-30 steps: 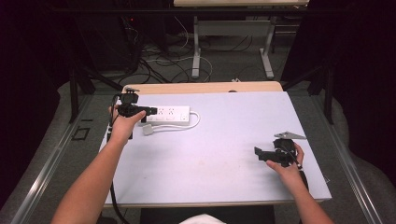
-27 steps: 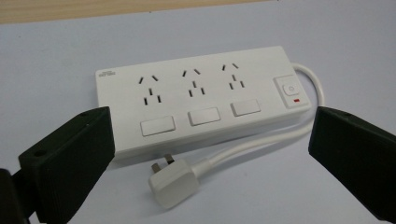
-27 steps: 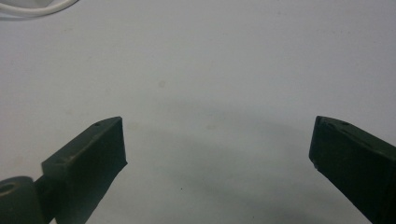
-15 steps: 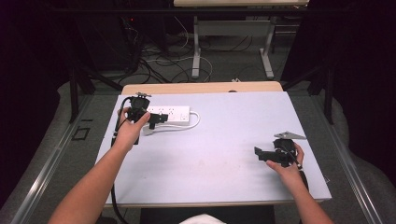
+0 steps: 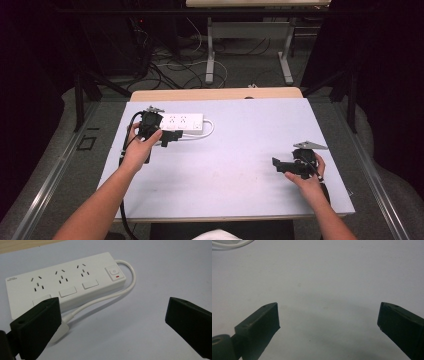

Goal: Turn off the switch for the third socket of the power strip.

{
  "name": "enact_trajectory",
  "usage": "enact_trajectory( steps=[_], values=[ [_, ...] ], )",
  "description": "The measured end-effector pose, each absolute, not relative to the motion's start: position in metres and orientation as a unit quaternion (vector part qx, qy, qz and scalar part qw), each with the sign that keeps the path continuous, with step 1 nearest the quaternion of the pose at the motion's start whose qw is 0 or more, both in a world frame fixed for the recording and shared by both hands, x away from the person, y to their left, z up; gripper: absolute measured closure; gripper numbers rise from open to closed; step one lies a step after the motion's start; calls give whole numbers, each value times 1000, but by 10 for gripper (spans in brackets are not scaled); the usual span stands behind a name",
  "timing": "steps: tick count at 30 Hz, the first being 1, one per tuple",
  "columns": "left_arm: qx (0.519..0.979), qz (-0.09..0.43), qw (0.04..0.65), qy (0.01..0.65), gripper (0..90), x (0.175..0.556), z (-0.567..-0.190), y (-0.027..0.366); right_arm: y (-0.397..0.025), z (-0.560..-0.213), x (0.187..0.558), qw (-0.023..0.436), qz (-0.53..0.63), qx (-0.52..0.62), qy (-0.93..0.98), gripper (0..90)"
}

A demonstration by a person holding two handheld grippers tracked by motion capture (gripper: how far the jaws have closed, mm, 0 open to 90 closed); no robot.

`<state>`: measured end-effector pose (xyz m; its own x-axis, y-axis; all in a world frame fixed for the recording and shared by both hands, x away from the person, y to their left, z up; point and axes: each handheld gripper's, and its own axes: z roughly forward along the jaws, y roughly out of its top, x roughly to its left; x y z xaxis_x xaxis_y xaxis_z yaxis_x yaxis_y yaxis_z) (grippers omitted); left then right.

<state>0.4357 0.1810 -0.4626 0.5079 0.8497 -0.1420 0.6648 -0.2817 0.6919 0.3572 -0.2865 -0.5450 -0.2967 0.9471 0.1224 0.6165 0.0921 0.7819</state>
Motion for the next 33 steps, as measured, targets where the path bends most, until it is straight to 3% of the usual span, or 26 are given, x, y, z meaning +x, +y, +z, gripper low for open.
enact_trajectory(
  steps=[33],
  values=[
    [770,155,394,477,2,372,-481,191,-285,-545,357,214,386,553,707,36]
  ],
)
